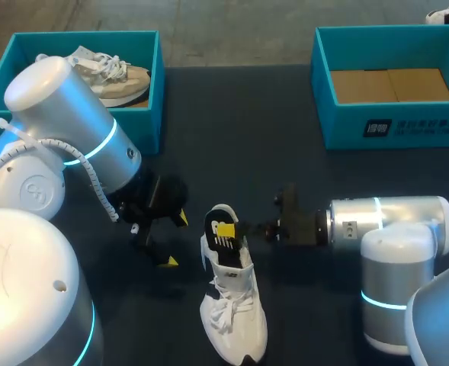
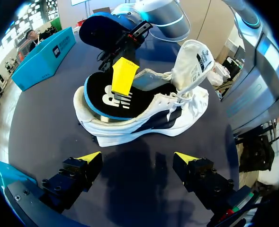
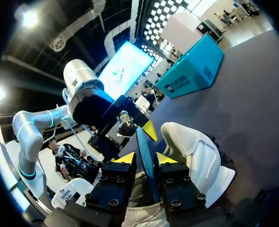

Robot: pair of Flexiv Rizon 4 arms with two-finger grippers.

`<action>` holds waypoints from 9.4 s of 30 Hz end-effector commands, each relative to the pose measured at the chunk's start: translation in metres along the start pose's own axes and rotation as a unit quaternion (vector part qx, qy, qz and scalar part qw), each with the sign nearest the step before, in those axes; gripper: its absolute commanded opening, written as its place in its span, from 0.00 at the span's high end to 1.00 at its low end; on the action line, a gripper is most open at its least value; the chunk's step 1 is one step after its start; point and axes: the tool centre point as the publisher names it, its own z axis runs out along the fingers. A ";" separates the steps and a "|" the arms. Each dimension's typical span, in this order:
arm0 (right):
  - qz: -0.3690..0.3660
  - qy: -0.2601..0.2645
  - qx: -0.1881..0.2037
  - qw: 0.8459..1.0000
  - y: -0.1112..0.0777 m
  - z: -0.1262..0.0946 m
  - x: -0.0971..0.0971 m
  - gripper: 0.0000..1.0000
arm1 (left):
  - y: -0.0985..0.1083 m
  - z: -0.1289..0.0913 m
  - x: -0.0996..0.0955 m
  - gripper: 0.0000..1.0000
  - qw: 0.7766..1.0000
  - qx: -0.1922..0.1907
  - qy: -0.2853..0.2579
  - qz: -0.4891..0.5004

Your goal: Take the shoe out of the shoebox, open the shoe tongue, remove and reinsert the insole, then place the shoe into the shoebox

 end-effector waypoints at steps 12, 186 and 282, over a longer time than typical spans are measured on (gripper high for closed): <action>0.029 -0.012 -0.011 0.999 -0.002 0.002 -0.008 1.00 | 0.001 0.000 0.002 0.00 1.000 0.000 -0.002 0.000; 0.083 -0.484 0.206 0.846 -0.007 0.018 0.018 1.00 | 0.074 -0.146 -0.050 0.00 0.987 -0.040 0.033 0.149; 0.062 -0.735 0.142 0.660 -0.030 -0.006 -0.015 1.00 | 0.074 -0.146 -0.050 0.00 0.987 -0.040 0.033 0.149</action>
